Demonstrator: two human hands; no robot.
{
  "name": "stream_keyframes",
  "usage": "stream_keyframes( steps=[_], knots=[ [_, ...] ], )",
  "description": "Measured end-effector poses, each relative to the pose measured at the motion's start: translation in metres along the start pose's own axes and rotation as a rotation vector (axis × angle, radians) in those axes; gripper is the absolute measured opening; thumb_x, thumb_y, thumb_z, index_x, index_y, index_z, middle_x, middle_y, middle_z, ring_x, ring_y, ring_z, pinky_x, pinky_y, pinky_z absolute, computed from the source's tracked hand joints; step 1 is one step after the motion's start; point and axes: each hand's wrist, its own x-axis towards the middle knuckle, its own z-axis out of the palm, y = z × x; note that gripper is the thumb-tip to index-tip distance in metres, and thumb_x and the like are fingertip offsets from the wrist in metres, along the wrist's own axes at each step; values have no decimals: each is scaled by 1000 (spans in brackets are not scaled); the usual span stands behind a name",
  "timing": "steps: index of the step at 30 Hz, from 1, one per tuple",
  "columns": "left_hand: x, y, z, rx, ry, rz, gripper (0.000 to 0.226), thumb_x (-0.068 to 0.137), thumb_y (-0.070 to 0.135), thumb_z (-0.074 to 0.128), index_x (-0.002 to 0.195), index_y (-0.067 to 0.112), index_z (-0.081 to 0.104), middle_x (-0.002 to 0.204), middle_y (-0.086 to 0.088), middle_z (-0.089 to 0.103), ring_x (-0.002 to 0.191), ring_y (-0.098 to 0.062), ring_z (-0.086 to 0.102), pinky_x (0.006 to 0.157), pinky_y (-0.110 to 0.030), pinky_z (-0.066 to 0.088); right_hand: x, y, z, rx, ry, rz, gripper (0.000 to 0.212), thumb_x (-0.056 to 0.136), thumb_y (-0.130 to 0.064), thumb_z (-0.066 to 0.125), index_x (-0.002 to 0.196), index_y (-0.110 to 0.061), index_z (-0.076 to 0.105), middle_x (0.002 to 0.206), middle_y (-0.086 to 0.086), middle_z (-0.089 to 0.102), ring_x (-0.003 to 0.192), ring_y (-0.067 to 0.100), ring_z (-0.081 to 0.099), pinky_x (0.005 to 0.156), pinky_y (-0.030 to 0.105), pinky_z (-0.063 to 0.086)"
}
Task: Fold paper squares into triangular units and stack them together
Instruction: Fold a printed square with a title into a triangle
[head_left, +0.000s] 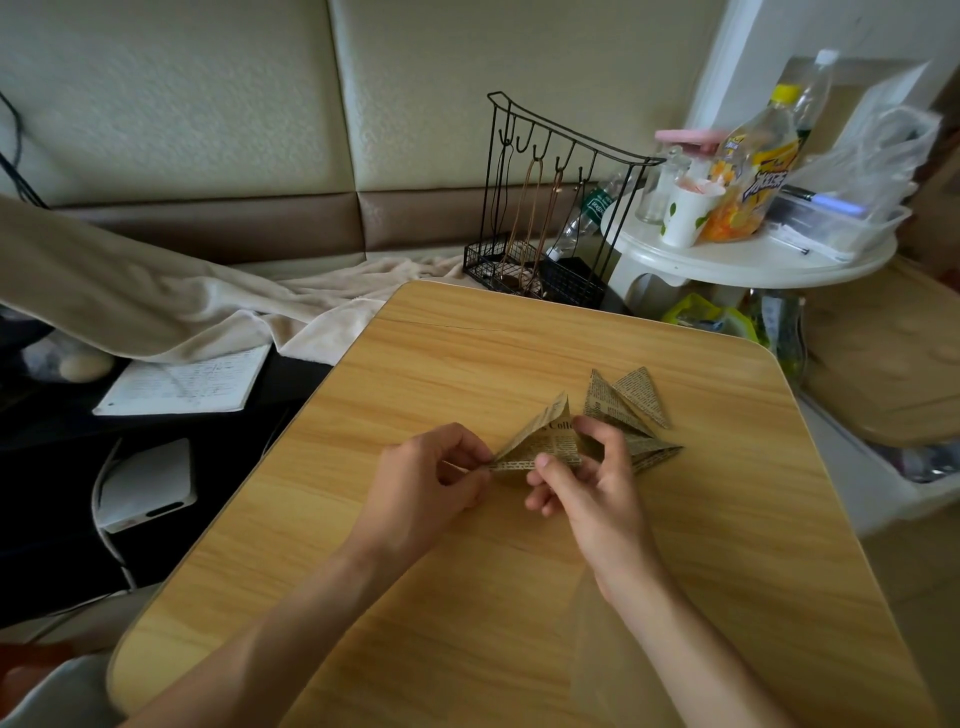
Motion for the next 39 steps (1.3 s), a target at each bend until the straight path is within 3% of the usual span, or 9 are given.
stream_keyframes(
  steps=[5,9,14,19,23,28,32,36,39],
  knots=[
    [0,2,1,83,127,96,18,87,9,79,89,27,77,71,18,73,68,1,70,62,-15,54,-2,-4,1,10,-11,-15,38,101,-8,63,128,-30,50,84,13,75,65,22,70,58,27,55],
    [1,3,-2,77,161,108,18,89,7,76,89,25,76,71,16,72,70,0,71,63,-15,54,-3,-6,0,-38,-44,-59,33,99,-15,67,126,-29,56,90,4,73,67,22,71,61,28,57],
    [3,3,-4,-85,82,34,14,94,12,67,87,25,69,86,11,75,84,-4,71,69,-18,54,0,-2,-3,-207,-31,-195,4,98,-27,72,97,-30,71,80,-2,67,69,13,63,63,24,50],
    [4,8,-4,-470,12,-57,11,102,13,60,96,5,65,90,-10,77,91,-24,77,82,-33,62,5,-1,-6,-259,60,-278,34,88,-56,69,86,-22,69,95,7,58,81,14,57,72,21,44],
    [5,8,-3,-481,15,-133,16,102,16,61,97,3,69,83,-11,77,77,-20,75,73,-26,60,5,3,-6,-251,122,-203,47,81,-65,70,103,-24,67,106,3,59,91,23,62,78,34,51],
    [5,8,-3,-475,-25,-173,13,101,9,62,99,-1,70,80,-13,75,71,-14,69,68,-21,57,3,-1,-5,-238,60,-79,55,80,-67,68,125,-35,65,112,-20,68,105,-6,62,87,16,47],
    [4,10,-4,-445,-56,-185,12,102,6,58,101,-1,67,77,0,71,73,-9,68,68,-22,56,2,-5,-5,-271,28,-51,67,78,-68,67,137,-36,58,117,-30,65,112,-12,58,94,17,48],
    [3,14,-4,-467,-83,-183,13,104,2,53,104,-7,63,83,-7,67,73,-10,68,68,-24,55,2,-8,-6,-308,-74,29,94,72,-82,67,152,-41,42,141,-32,46,128,-14,43,110,26,40],
    [2,15,-3,-489,-83,-196,13,104,1,52,105,-8,62,82,-9,67,70,-9,69,66,-23,55,2,-11,-7,-327,-88,9,65,79,-69,72,136,-41,58,124,-37,53,111,-24,46,93,8,38]
  ],
)
